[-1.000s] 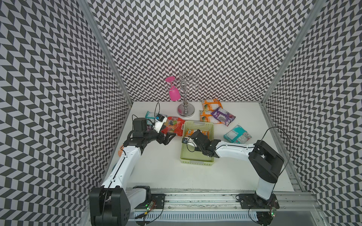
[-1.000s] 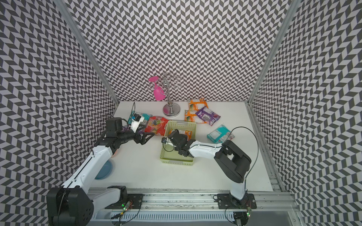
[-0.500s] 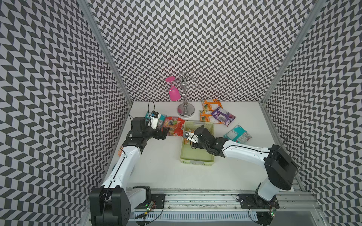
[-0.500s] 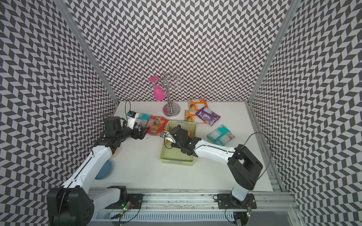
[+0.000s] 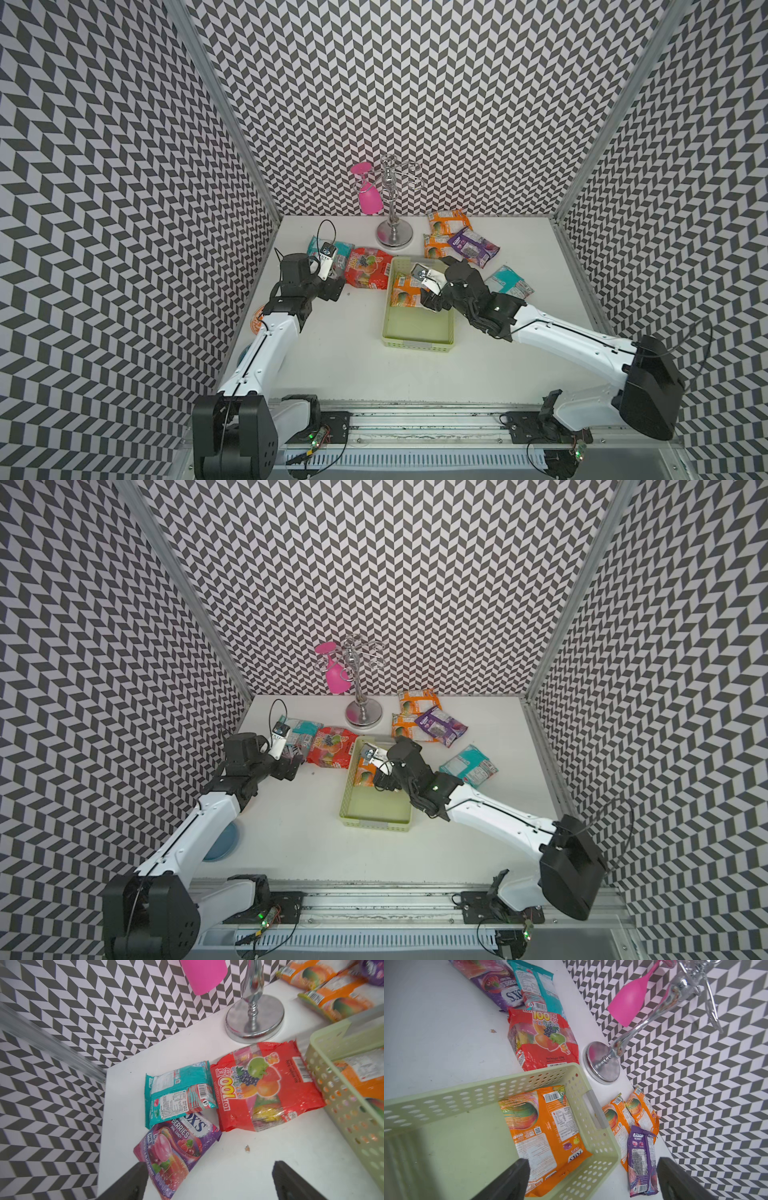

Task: Put the candies in the basket
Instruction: Place the candy in the basket.

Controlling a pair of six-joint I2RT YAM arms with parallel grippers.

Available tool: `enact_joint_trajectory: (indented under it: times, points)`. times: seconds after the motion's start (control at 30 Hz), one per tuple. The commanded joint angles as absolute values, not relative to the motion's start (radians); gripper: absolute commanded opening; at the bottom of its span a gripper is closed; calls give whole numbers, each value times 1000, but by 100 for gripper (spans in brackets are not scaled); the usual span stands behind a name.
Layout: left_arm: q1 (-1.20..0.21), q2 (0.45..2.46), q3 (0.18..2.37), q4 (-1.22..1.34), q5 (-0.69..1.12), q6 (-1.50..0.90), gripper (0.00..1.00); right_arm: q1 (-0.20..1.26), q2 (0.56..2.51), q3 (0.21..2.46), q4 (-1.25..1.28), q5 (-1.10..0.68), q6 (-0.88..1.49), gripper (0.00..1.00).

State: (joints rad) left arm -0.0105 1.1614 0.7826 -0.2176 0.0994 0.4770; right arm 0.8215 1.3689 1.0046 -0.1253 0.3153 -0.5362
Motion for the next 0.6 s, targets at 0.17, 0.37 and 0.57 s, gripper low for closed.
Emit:
enact_joint_trajectory:
  times: [0.17,0.37,0.57]
  points:
    - [0,1202,757,-304,-20,856,94,683,1209,925,-43,193,-405,99]
    - [50,1318,828,-384,-48,898,86,657,1116,788,57,247,-421,99]
    - [55,1424,917,-442,-60,848,76,653,1036,683,141,264,-416,99]
